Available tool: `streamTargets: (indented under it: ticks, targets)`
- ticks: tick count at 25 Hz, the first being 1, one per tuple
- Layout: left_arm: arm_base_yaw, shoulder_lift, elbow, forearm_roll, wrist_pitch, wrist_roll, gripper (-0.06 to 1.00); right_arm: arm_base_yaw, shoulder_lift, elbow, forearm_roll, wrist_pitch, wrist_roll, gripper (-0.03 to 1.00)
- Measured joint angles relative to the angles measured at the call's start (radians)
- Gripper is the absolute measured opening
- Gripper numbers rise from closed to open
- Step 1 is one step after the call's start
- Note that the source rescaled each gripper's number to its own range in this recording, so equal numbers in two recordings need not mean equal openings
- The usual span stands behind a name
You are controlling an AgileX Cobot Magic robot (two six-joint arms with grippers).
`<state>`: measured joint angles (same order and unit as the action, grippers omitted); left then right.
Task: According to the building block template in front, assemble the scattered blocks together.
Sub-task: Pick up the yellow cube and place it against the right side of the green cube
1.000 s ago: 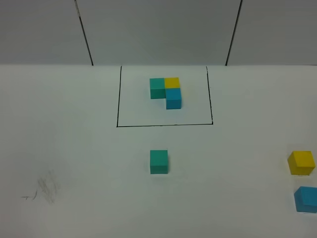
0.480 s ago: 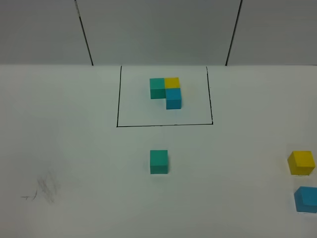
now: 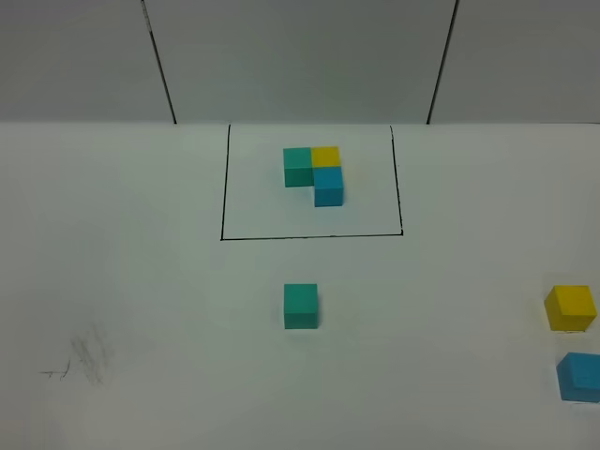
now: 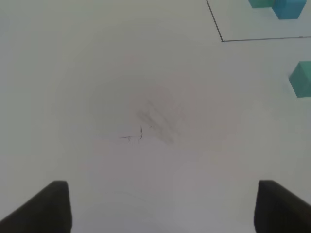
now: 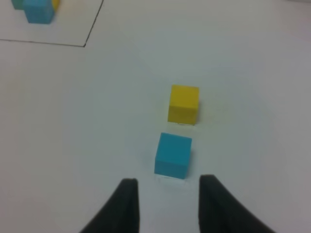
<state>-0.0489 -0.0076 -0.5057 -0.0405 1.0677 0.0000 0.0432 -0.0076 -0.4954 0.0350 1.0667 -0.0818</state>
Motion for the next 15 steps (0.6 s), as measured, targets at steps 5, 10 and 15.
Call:
streamTargets:
  ticks: [5, 10, 15]
  targets:
    - [0.000, 0.000, 0.000, -0.001, 0.000, 0.000, 0.66, 0.000, 0.000, 0.000, -0.002, 0.000, 0.010, 0.00]
    - [0.000, 0.000, 0.000, -0.001, 0.000, 0.000, 0.66, 0.000, 0.000, 0.000, -0.003, 0.000, 0.042, 0.00]
    - [0.000, 0.000, 0.000, -0.001, 0.000, 0.000, 0.66, 0.000, 0.023, 0.000, -0.017, -0.001, 0.107, 0.15]
